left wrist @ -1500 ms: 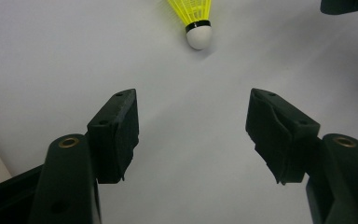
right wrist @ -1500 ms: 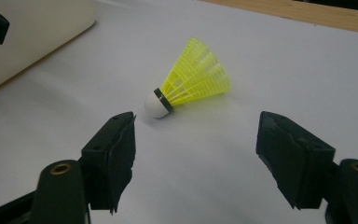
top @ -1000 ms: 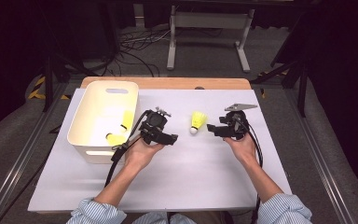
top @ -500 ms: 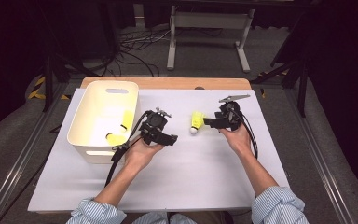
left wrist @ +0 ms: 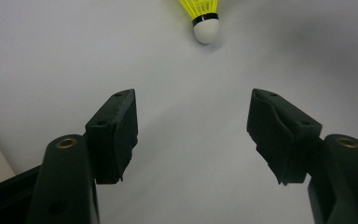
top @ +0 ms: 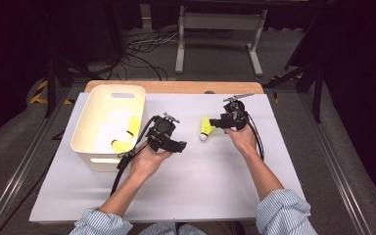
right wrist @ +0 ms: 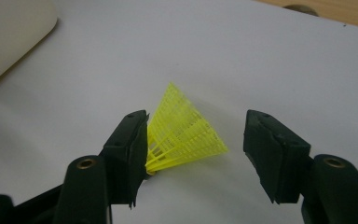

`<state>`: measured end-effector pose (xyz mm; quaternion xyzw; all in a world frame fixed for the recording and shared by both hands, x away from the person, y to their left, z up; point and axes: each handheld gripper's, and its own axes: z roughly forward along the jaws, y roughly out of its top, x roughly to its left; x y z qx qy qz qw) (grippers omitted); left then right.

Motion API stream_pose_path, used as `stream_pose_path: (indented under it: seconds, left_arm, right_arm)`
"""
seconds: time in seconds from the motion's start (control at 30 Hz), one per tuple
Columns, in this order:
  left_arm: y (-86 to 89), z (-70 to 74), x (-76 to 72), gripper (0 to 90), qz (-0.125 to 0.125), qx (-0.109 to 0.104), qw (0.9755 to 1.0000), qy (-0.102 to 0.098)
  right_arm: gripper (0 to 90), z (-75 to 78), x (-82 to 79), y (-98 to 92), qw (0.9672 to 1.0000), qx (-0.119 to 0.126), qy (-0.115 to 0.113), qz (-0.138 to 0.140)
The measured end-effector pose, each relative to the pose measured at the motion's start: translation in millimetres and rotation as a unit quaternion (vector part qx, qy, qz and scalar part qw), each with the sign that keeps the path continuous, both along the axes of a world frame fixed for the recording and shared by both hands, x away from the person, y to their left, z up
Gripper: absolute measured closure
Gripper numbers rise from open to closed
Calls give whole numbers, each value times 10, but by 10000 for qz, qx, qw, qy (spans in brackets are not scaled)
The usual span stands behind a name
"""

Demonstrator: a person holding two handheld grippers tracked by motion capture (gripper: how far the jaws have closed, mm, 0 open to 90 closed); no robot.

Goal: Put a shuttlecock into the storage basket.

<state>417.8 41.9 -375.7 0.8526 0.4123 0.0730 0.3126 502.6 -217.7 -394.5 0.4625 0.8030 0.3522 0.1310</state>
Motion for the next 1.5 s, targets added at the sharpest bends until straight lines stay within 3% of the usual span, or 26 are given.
stream_pose_path:
  seconds: [0.4, 0.63, 1.03, 1.07, 1.2, 1.5]
  left_arm:
    - [3, -5, -4, 342, -30, 65, 10000, 18]
    - [19, 8, -9, 336, -57, 37, 10000, 53]
    - [-5, -12, -9, 336, -71, 81, 9999, 72]
    - [-11, -15, -12, 336, -66, 100, 9999, 71]
    - [-15, -21, -11, 337, -63, 157, 9998, 67]
    - [-17, -23, -9, 338, -82, 188, 9998, 51]
  right_arm:
    - [419, -89, 172, 140, 9997, -50, 219, 28]
    - [452, -168, 235, 161, 9994, 67, 341, -29]
    - [609, -181, 222, 128, 9983, 89, 568, -13]
    - [663, -186, 218, 107, 9980, 133, 623, 12]
    - [738, -185, 205, 97, 9972, 215, 708, 70]
    - [865, -157, 179, 69, 9956, 391, 812, 248]
